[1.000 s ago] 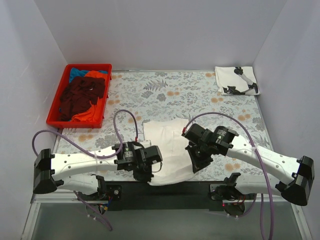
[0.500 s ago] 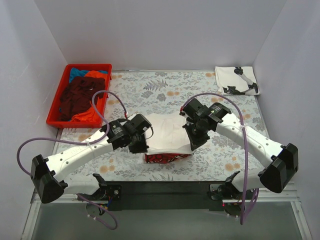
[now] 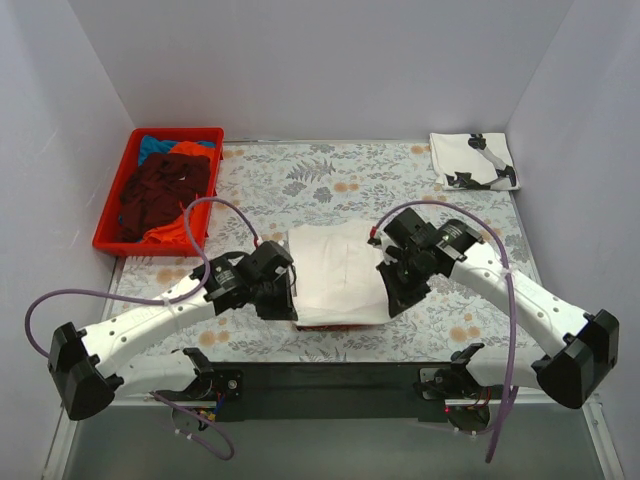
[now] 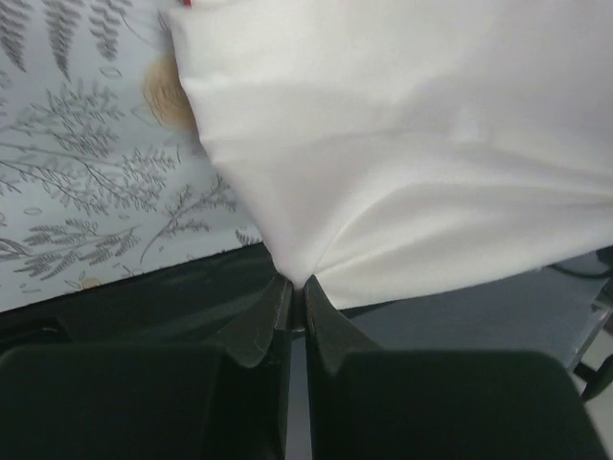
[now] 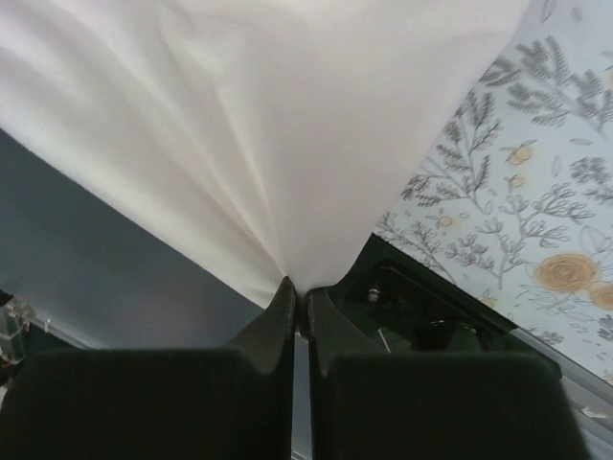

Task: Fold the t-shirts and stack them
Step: Fold the tshirt

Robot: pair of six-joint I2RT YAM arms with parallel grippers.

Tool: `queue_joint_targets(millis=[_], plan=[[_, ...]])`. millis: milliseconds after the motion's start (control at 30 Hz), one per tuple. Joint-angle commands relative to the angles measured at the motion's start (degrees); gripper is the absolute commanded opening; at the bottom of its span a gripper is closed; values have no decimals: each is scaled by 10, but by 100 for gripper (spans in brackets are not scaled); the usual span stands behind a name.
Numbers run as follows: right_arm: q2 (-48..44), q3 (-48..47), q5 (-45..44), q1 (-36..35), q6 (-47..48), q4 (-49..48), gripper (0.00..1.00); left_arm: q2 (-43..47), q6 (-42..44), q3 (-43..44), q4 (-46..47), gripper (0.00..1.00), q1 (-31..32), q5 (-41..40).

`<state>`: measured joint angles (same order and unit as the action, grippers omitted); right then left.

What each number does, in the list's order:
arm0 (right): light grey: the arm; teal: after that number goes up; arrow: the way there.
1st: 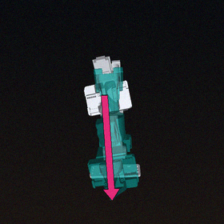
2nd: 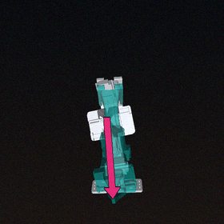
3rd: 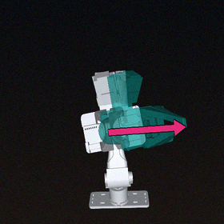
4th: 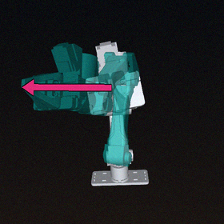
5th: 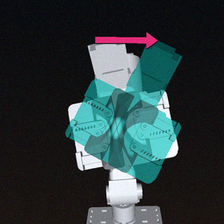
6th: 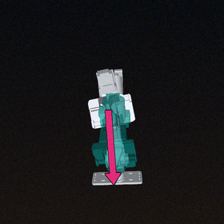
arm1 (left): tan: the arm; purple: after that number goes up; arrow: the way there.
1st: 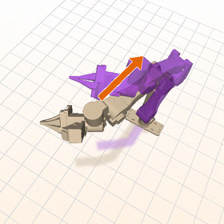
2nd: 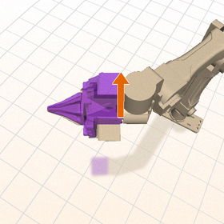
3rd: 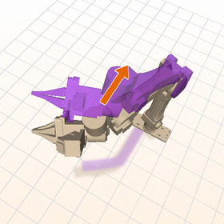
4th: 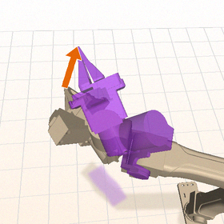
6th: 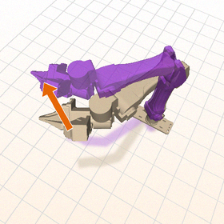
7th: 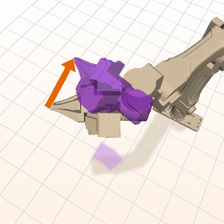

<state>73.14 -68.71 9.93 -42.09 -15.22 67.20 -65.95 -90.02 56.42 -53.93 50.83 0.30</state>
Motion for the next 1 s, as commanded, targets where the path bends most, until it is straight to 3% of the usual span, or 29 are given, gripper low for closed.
queue_joint_targets(millis=[0, 133, 267, 400, 500, 667, 833, 967], plan=[[-71, 68, 62, -7, 5, 22, 1, 63, -19, -61, 12, 0, 45, 59], [-131, 126, 118, -47, -21, 22, 1, 76, -92, -105, 12, 0, 166, 54], [-192, 154, 131, -158, -90, 21, 1, 57, -195, -113, 19, 0, 331, 46], [-213, 143, 135, -206, -129, 22, 1, 37, -219, -70, 2, 0, 374, 28], [-189, 71, 73, -203, -122, 26, 1, 32, -210, -25, -39, 0, 355, -37], [-105, -31, 5, -145, -76, 26, 1, 42, -134, 20, -48, 0, 202, -49], [-60, -44, 11, -54, -11, 21, 1, 29, -63, 21, -17, 0, 84, -31], [-33, -40, 26, 13, 29, 12, 1, 7, -24, 17, 9, 0, 39, -18]])
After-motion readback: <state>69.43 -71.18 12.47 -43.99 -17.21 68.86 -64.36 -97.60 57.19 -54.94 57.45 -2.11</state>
